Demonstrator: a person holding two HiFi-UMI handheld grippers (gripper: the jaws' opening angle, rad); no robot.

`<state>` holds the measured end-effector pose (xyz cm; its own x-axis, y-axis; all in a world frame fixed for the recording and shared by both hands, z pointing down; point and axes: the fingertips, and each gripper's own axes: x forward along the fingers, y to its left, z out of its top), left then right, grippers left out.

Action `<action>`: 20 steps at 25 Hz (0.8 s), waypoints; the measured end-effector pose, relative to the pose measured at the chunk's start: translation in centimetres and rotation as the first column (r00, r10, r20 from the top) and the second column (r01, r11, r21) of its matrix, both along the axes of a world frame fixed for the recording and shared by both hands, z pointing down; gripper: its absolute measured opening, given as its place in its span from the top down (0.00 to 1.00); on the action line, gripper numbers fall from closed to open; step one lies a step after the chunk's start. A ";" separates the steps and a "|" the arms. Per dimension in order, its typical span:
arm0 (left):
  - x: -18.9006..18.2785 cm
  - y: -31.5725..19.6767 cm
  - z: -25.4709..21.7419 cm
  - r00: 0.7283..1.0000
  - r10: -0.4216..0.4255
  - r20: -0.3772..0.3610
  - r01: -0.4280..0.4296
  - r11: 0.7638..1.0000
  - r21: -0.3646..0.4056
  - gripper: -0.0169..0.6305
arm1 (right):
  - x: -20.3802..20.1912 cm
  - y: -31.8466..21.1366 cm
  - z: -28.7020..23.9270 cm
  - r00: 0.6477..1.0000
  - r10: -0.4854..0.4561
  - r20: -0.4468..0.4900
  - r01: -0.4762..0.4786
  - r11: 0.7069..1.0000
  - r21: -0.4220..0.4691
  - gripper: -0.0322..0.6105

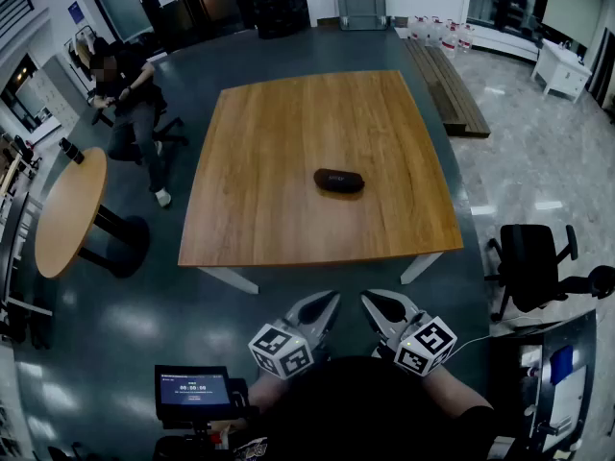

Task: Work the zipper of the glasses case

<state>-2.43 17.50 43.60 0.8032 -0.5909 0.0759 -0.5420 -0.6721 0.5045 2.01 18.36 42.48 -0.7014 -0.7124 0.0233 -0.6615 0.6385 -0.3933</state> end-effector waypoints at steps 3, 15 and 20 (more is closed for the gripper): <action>0.0 0.1 0.0 1.000 0.002 0.001 -0.002 1.000 0.001 0.97 | -0.1 0.1 0.0 1.000 0.001 -0.001 -0.001 1.000 0.003 0.94; 1.0 0.4 0.3 1.000 -0.002 -0.012 0.002 1.000 -0.019 0.97 | 0.5 0.7 -0.2 1.000 -0.029 0.000 0.029 0.999 0.015 0.94; 2.6 0.5 1.0 1.000 -0.016 -0.017 0.015 0.999 -0.034 0.97 | 2.1 0.8 0.3 0.999 -0.046 0.008 0.046 0.999 0.007 0.94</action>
<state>0.21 17.98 44.56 0.7954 -0.6004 0.0827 -0.5434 -0.6460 0.5361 4.16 19.13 42.83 -0.7335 -0.6796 0.0126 -0.6282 0.6707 -0.3943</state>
